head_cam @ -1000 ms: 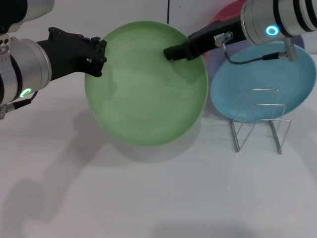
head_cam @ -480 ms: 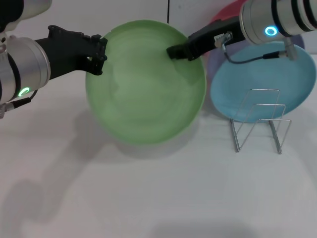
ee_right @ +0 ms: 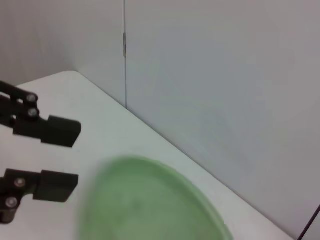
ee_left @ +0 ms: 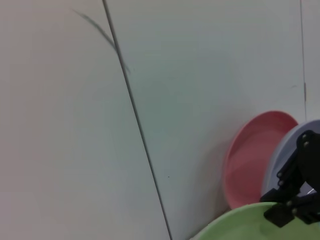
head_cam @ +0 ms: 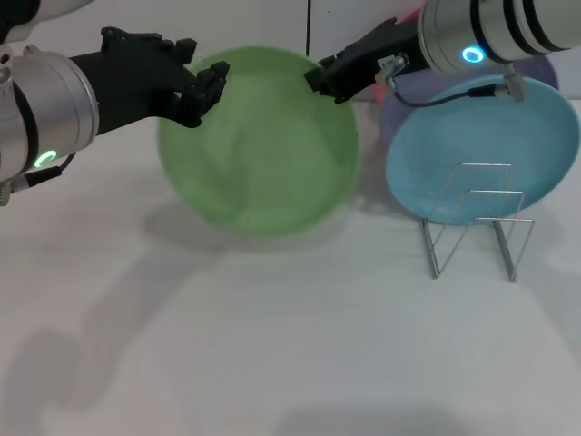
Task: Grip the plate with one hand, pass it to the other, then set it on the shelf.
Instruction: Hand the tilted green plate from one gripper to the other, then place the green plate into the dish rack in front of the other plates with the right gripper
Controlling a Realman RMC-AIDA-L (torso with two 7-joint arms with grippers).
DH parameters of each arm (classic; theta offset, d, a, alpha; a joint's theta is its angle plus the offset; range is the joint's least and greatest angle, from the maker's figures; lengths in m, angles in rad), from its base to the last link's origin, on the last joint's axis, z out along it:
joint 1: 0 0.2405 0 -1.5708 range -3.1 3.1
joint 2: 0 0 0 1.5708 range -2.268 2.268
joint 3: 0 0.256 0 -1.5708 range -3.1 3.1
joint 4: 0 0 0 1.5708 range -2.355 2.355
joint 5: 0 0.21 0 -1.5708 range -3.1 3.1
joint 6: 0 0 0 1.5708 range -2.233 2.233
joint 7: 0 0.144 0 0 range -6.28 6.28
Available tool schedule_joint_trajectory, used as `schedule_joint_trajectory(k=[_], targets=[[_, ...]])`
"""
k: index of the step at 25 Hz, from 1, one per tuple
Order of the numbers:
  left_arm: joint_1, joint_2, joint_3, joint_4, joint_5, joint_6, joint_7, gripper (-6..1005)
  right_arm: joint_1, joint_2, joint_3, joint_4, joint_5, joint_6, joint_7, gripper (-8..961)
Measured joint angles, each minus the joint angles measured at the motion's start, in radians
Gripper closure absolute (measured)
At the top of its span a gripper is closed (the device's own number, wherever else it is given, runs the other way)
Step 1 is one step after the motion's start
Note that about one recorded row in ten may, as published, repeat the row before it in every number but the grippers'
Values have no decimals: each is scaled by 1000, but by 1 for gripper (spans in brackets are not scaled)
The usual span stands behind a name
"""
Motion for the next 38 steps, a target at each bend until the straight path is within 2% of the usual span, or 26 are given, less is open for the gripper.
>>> schedule_joint_trajectory(k=[7, 13, 18, 19, 26, 27, 28, 33, 35, 38], targets=[[14, 0, -11, -4, 4, 13, 11, 536, -10, 0, -3, -45, -35, -3, 5, 828], [65, -1, -31, 1, 10, 88, 23, 417, -17, 0, 6, -118, -71, -43, 12, 867], [140, 0, -27, 65, 10, 264, 37, 186, -25, 0, 36, -238, -98, -113, -56, 916], [161, -1, -26, 97, 6, 325, 42, 178, -25, 0, 44, -259, -99, -128, -78, 917], [193, -4, -3, 175, 2, 463, 38, 141, -7, 0, 92, -406, -161, -251, -233, 929], [205, -4, 15, 207, 1, 533, 37, 141, -4, 1, 104, -420, -161, -271, -254, 929], [205, -4, 15, 207, 1, 533, 37, 141, -4, 1, 104, -420, -161, -271, -254, 929], [222, -6, 57, 281, 0, 697, 36, 143, -9, 0, 143, -484, -166, -335, -387, 928], [226, -5, 90, 333, -1, 808, 25, 144, -17, 1, 164, -527, -175, -360, -447, 928], [226, -4, 109, 366, -2, 873, 15, 145, -22, 1, 179, -548, -177, -374, -492, 928]])
